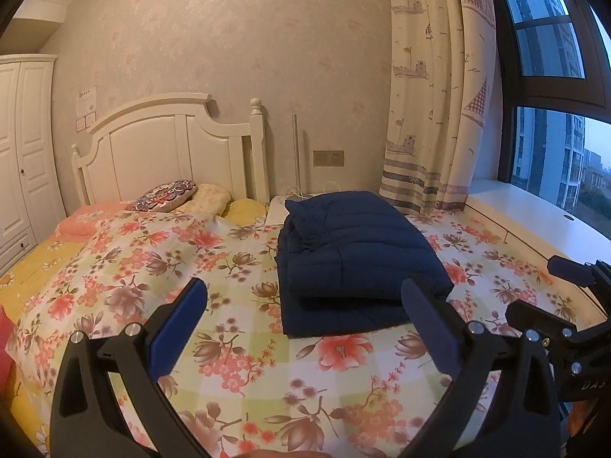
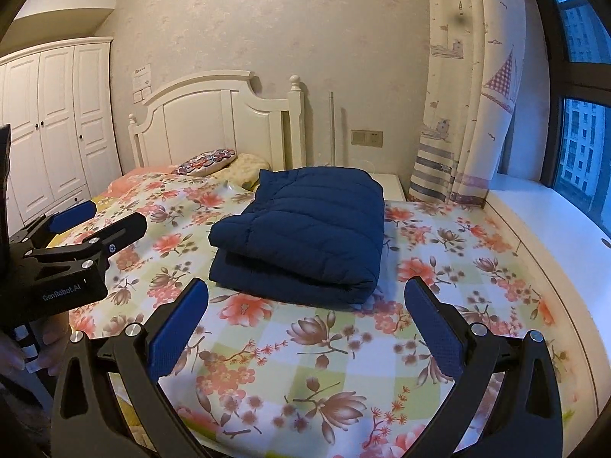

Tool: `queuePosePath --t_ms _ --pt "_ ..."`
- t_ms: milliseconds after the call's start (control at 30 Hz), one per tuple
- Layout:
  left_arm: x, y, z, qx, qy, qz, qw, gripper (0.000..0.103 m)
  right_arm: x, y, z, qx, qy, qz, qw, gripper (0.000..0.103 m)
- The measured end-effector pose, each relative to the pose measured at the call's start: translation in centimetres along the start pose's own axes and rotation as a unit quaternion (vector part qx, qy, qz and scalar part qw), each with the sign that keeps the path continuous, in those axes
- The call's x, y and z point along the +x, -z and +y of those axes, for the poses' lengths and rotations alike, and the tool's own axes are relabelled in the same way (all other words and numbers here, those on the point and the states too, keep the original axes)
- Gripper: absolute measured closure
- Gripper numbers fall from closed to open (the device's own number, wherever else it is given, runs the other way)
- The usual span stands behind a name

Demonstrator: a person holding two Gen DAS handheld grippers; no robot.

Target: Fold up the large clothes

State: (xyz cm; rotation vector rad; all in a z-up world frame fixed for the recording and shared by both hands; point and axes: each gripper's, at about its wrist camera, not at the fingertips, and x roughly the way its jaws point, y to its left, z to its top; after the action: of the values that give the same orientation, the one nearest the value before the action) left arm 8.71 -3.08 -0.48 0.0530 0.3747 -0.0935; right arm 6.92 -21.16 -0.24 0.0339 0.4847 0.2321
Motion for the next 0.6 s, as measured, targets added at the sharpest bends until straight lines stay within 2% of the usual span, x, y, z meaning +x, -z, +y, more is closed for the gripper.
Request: queuePosePath --t_ms 600 --pt "0.28 0.49 0.71 0.004 -0.002 0.009 0.9999 0.002 -0.04 0.1 0.19 0.005 -0.004 0.004 1.0 0.004"
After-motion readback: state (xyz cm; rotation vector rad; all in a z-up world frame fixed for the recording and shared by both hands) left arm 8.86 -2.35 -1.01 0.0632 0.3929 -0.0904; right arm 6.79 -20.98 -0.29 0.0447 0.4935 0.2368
